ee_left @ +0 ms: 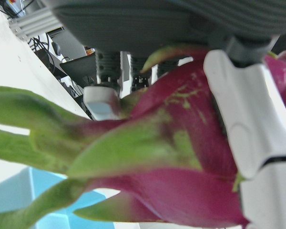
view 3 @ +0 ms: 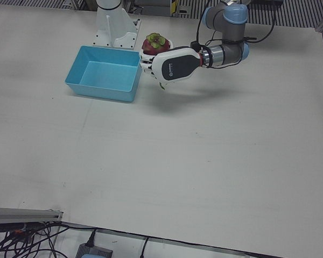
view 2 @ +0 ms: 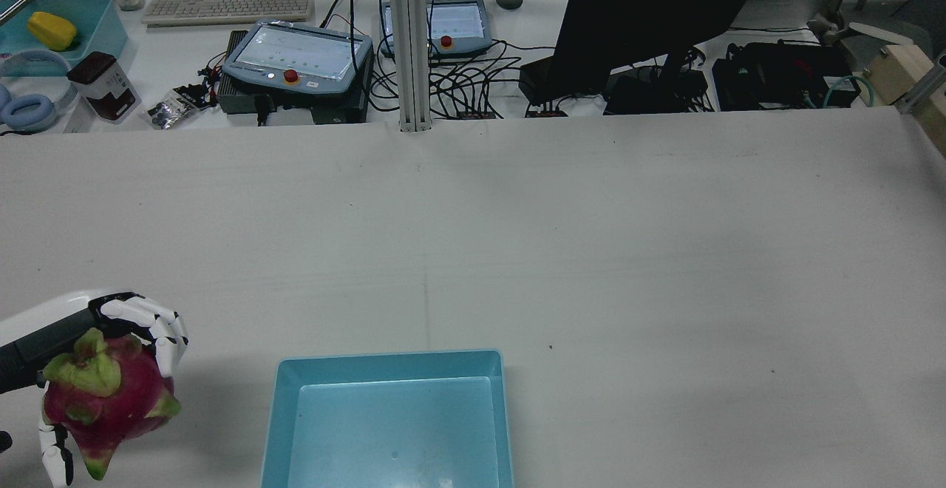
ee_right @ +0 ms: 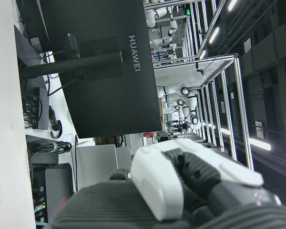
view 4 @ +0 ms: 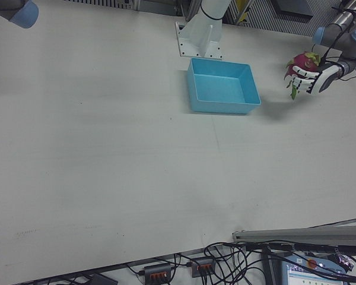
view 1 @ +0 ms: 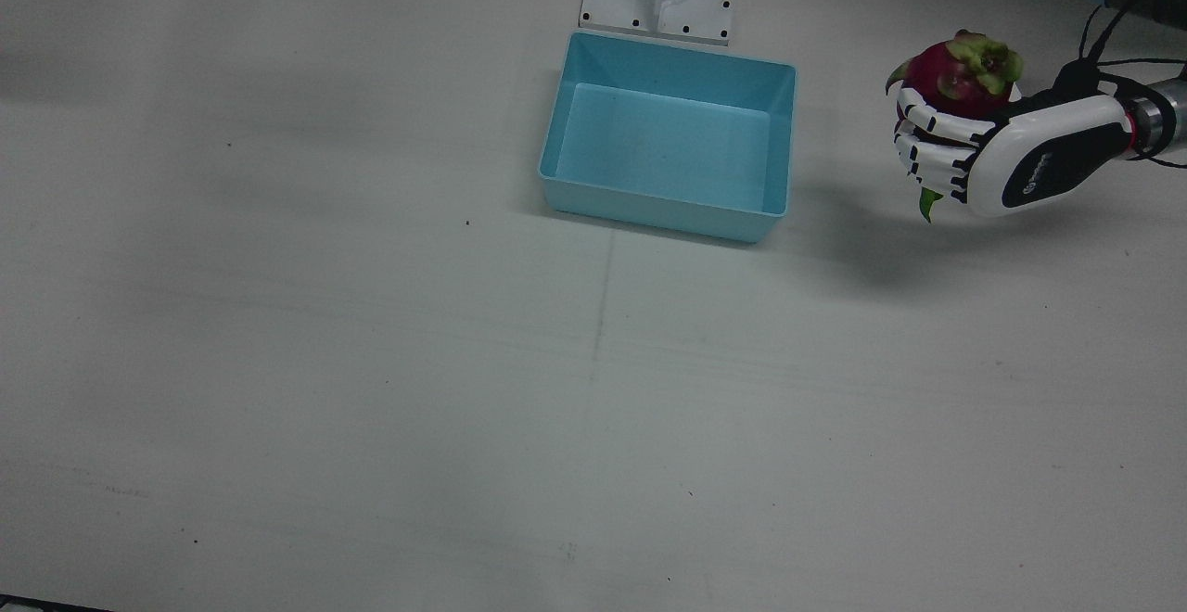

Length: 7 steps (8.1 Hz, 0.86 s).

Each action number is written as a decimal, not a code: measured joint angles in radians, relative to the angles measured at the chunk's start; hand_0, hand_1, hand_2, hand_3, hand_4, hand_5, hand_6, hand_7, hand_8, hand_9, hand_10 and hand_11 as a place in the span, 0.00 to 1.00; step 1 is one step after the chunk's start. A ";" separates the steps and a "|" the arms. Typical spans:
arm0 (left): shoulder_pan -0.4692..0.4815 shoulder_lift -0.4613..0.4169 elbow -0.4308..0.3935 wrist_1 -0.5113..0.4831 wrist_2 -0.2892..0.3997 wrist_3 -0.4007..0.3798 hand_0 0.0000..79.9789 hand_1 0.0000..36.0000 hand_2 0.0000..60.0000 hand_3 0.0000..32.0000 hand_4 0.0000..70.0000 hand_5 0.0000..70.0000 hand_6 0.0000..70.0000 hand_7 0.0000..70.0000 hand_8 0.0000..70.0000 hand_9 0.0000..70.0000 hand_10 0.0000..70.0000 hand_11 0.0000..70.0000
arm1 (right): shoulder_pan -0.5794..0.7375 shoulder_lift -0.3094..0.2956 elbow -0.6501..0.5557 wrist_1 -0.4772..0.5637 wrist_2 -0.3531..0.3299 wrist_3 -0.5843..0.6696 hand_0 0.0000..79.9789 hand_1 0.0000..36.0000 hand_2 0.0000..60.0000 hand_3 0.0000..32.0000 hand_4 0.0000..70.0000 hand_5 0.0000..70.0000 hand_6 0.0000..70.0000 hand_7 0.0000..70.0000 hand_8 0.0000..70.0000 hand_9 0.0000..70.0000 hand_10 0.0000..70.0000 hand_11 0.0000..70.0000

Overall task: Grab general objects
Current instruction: 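Lift the dragon fruit with the left hand and carry it toward the blue tray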

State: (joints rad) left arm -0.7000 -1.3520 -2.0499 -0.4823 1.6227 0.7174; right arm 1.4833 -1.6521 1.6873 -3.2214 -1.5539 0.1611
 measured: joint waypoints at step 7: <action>0.204 -0.256 -0.134 0.347 -0.002 0.015 0.71 0.45 0.64 0.00 0.80 1.00 1.00 1.00 0.96 1.00 1.00 1.00 | 0.000 0.000 0.000 0.000 0.000 0.000 0.00 0.00 0.00 0.00 0.00 0.00 0.00 0.00 0.00 0.00 0.00 0.00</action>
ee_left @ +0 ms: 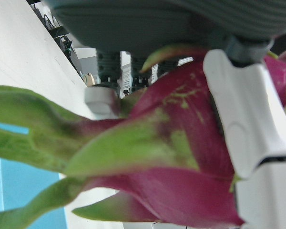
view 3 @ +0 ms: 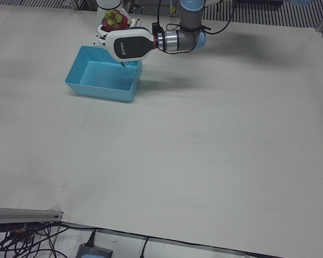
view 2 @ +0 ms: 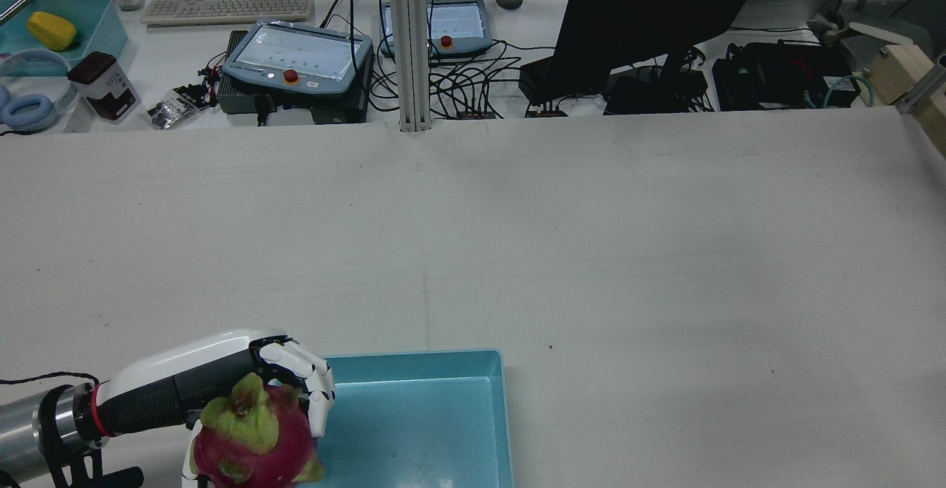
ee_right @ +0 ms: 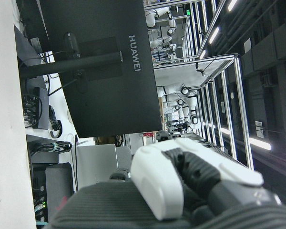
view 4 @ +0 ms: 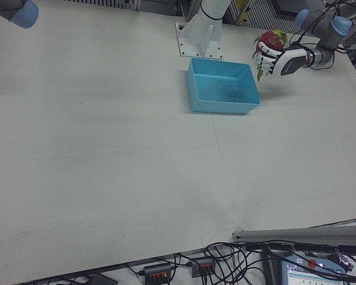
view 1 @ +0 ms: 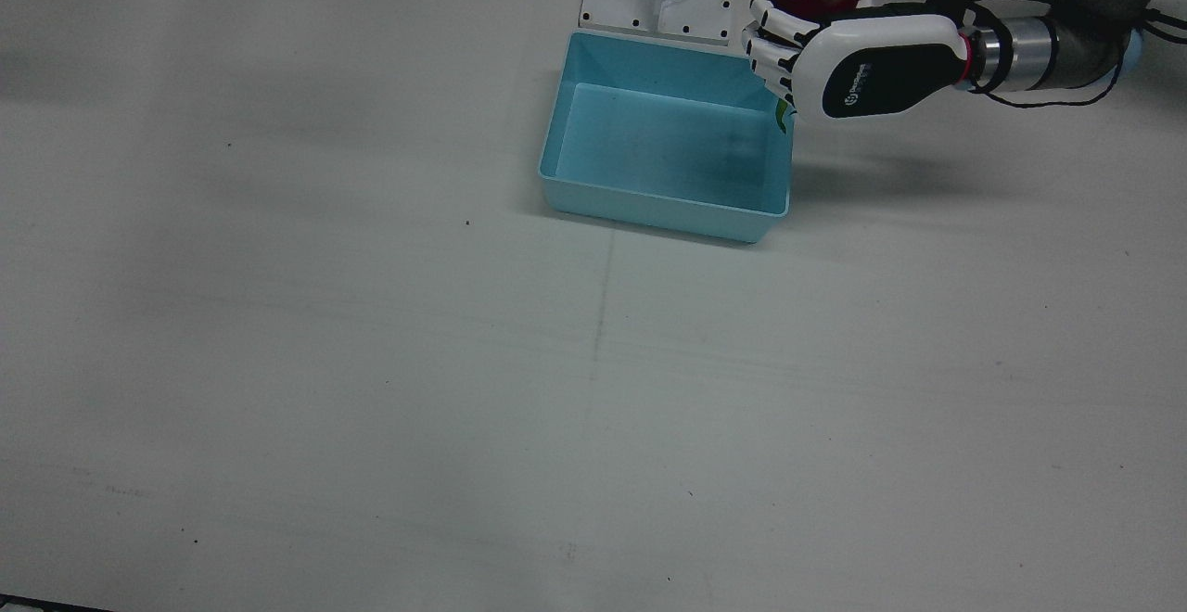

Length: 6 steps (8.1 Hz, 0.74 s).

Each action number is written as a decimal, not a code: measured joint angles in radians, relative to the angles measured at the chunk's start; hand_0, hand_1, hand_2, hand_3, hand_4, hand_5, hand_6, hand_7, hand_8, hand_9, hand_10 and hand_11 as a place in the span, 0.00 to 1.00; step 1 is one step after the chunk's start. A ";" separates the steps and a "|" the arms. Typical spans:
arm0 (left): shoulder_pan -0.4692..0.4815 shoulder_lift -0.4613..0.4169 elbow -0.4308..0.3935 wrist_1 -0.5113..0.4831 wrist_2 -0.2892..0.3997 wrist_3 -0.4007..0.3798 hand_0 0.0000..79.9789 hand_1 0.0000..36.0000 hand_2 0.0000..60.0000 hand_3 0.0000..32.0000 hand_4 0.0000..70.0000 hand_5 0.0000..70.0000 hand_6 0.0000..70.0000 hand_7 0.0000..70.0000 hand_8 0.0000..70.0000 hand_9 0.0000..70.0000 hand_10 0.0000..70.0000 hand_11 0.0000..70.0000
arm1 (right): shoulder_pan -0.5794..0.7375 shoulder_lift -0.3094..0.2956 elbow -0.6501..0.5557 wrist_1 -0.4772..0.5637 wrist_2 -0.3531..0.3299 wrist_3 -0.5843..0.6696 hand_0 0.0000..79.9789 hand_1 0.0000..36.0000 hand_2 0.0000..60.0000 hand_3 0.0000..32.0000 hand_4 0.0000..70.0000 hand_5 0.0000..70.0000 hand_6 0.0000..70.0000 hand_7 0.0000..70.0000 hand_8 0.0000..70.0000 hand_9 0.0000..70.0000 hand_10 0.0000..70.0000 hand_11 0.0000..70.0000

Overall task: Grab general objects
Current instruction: 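Lower the dragon fruit into the blue tray and open the left hand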

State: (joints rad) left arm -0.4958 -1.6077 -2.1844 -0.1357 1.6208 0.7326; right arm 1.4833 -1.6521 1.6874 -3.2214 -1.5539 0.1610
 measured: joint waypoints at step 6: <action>0.100 -0.271 0.137 0.153 -0.018 0.054 0.64 0.31 0.24 0.00 0.48 1.00 0.72 1.00 0.58 0.79 0.72 1.00 | 0.000 0.001 0.000 0.000 0.000 0.000 0.00 0.00 0.00 0.00 0.00 0.00 0.00 0.00 0.00 0.00 0.00 0.00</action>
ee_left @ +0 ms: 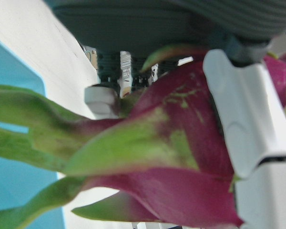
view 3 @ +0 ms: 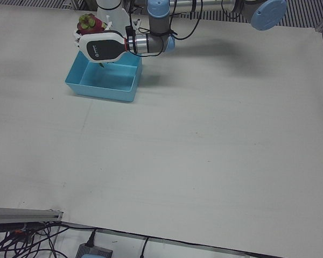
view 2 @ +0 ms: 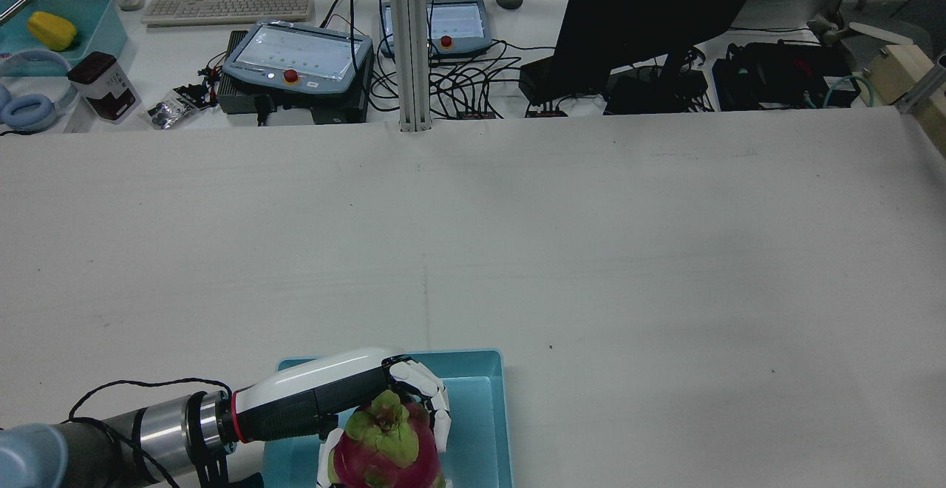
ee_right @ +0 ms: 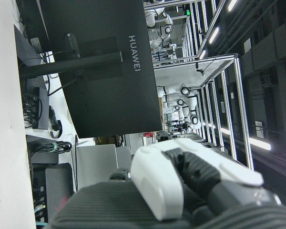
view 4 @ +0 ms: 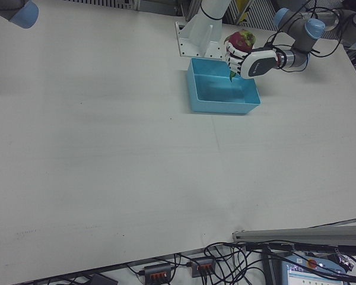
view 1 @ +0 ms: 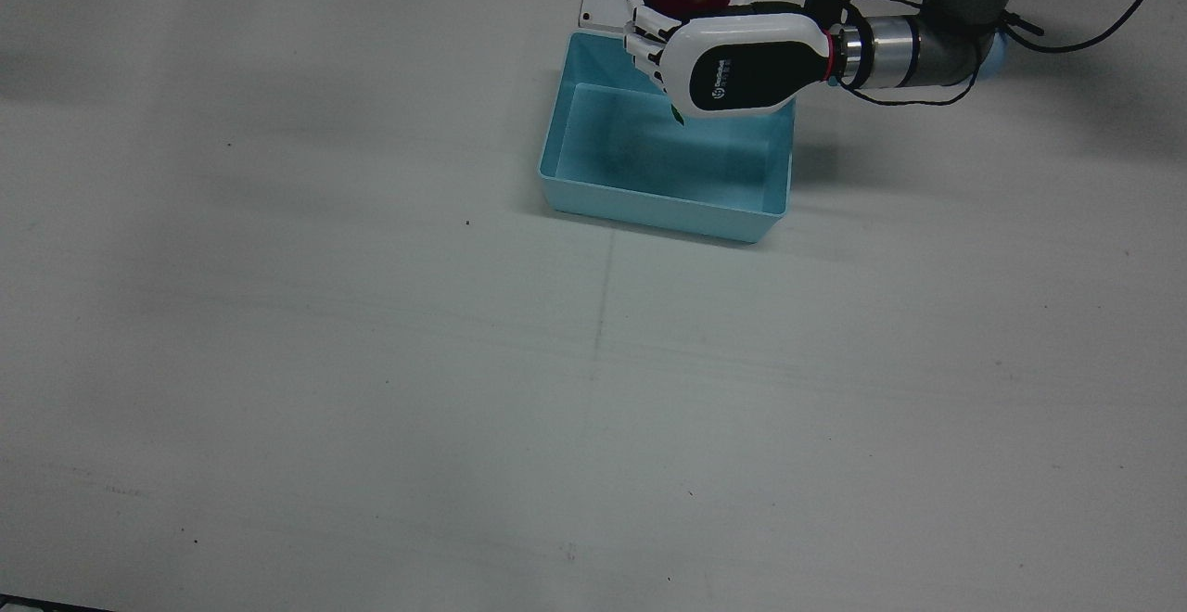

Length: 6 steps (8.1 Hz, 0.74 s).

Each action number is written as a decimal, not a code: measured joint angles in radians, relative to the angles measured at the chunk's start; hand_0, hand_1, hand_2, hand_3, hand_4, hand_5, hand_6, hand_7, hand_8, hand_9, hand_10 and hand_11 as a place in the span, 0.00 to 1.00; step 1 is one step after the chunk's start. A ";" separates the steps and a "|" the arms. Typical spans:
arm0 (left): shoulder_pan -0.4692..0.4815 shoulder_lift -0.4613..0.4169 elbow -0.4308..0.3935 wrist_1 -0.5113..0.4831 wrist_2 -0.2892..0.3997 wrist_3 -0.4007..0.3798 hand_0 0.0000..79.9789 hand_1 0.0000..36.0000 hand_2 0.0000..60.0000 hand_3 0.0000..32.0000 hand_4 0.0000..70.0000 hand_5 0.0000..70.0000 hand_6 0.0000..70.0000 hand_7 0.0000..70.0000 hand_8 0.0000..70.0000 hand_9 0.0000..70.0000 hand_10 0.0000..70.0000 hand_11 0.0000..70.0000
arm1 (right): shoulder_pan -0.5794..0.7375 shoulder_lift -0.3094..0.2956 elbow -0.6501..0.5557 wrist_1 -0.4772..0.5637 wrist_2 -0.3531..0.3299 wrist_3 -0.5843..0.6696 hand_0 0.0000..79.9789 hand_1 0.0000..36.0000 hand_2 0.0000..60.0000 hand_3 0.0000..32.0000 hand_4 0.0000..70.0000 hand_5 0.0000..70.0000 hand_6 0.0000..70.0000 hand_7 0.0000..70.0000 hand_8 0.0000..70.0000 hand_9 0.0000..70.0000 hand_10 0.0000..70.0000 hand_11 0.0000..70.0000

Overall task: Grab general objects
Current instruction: 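Lower the dragon fruit into the blue tray and open the left hand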

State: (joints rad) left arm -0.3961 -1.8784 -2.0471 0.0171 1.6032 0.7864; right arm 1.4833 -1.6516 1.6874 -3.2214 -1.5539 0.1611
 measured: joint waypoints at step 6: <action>0.027 -0.005 0.012 -0.037 0.000 -0.003 0.64 0.48 0.04 0.07 0.06 0.00 0.00 0.05 0.00 0.00 0.09 0.16 | 0.000 0.000 0.000 0.001 0.000 0.000 0.00 0.00 0.00 0.00 0.00 0.00 0.00 0.00 0.00 0.00 0.00 0.00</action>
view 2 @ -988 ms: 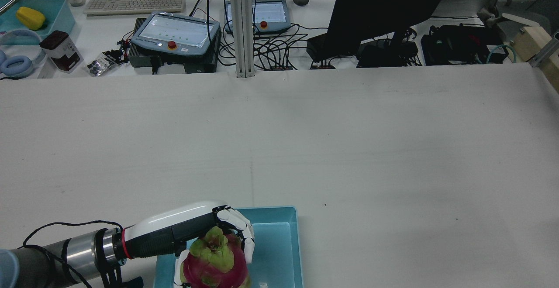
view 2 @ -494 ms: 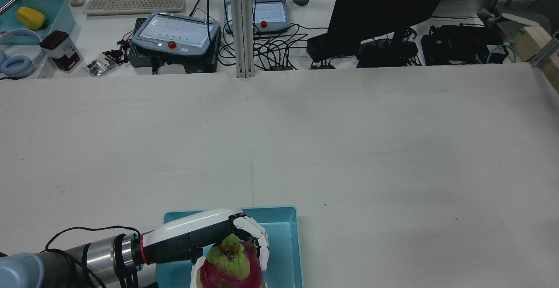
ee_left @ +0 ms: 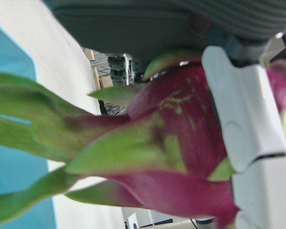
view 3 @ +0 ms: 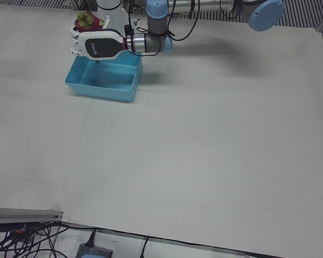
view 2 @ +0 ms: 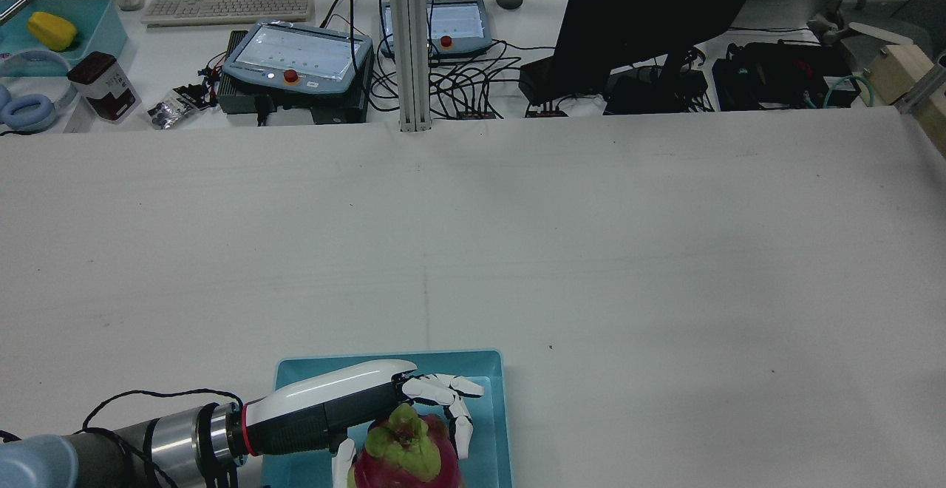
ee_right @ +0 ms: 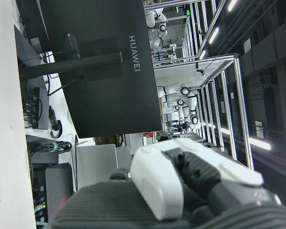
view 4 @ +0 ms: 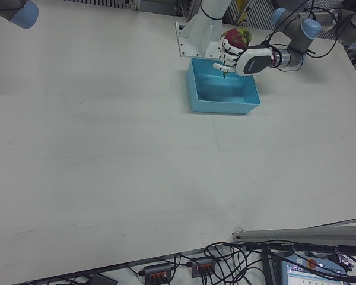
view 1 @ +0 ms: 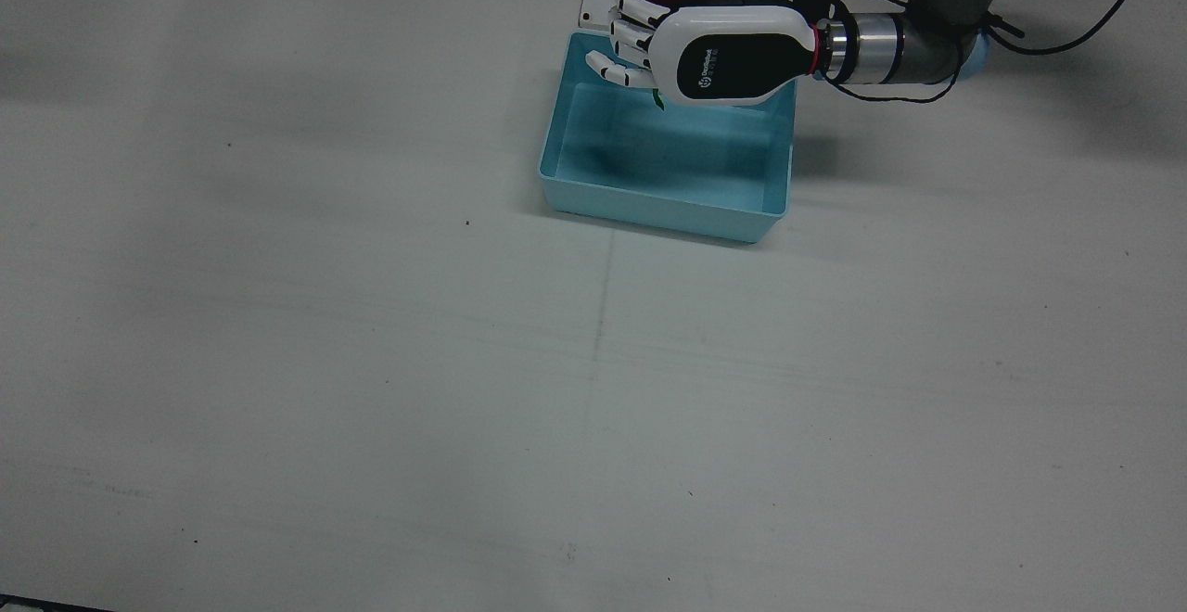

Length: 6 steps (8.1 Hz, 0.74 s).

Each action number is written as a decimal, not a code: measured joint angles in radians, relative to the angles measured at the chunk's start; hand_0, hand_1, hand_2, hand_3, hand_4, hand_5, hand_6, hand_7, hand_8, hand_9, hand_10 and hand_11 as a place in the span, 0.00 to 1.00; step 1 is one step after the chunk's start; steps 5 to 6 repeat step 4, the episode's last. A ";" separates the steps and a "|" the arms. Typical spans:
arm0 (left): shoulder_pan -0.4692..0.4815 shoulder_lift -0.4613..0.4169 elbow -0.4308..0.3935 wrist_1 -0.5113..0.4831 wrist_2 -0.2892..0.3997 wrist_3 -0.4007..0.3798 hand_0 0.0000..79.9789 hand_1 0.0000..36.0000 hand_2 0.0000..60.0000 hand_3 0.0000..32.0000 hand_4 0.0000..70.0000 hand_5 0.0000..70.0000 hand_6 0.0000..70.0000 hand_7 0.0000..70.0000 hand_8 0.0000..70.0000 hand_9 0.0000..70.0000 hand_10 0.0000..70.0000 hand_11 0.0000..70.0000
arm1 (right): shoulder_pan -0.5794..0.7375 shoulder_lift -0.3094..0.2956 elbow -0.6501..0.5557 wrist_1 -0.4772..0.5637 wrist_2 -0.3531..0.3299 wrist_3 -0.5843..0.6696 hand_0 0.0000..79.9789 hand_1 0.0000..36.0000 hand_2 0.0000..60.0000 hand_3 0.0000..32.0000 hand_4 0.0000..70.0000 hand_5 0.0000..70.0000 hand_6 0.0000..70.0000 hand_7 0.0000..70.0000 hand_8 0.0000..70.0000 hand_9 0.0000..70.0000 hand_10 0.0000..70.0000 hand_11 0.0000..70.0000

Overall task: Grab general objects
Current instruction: 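Lower the dragon fruit into the blue tray and open the left hand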

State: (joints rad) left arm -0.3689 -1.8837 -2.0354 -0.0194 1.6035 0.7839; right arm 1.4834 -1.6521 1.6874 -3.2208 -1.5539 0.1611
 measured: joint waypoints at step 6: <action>-0.002 0.002 0.000 -0.010 0.000 -0.003 0.65 0.52 0.04 0.18 0.00 0.00 0.00 0.06 0.00 0.00 0.05 0.11 | 0.000 0.000 0.000 -0.001 0.000 0.000 0.00 0.00 0.00 0.00 0.00 0.00 0.00 0.00 0.00 0.00 0.00 0.00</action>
